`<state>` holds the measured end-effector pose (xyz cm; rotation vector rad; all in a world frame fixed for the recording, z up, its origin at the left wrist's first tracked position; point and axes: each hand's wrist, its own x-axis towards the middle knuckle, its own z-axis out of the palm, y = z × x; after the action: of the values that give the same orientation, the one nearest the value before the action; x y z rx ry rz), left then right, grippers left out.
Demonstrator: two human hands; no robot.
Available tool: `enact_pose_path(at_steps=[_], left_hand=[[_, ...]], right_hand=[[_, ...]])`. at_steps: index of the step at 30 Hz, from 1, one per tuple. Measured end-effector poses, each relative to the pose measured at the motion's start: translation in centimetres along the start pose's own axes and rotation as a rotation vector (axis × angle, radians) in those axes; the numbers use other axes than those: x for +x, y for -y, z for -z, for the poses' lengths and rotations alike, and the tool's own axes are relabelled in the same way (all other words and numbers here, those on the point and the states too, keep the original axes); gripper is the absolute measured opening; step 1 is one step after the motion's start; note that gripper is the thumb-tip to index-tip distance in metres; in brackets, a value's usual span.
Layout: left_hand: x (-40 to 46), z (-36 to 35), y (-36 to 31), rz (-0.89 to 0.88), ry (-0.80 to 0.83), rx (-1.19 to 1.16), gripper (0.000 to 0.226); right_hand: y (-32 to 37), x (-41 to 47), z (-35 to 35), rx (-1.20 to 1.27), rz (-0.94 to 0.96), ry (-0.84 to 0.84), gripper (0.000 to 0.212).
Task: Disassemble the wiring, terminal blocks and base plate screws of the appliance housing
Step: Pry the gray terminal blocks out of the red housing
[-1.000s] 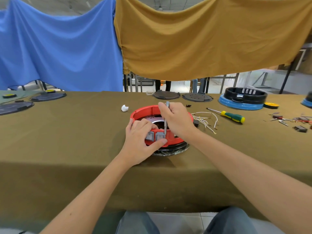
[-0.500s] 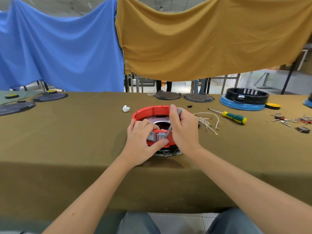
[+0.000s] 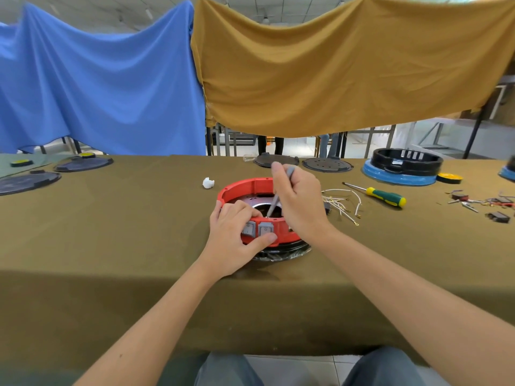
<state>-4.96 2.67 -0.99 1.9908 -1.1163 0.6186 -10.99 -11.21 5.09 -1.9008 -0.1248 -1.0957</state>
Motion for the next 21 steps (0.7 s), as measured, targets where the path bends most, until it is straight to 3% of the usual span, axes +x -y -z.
enact_pose_path(at_steps=[4,8,15,21], left_hand=[[0.0,-0.1,0.1,-0.007,-0.010,0.002,0.043],[-0.1,-0.2,0.3,-0.025,-0.007,0.044,0.061],[0.2,0.0,0.1,-0.009,0.001,-0.004,0.058],[0.2,0.1,0.0,-0.001,0.006,-0.014,0.056]], right_hand=[[0.6,-0.1,-0.9,-0.132,0.118,0.198,0.045],[0.7,0.5,-1.0,-0.244,0.151,0.322,0.047],[1.9,3.0,-2.4,-0.415,-0.017,0.586,0.045],[1.9,3.5,-2.6,-0.419,-0.080,0.641,0.043]])
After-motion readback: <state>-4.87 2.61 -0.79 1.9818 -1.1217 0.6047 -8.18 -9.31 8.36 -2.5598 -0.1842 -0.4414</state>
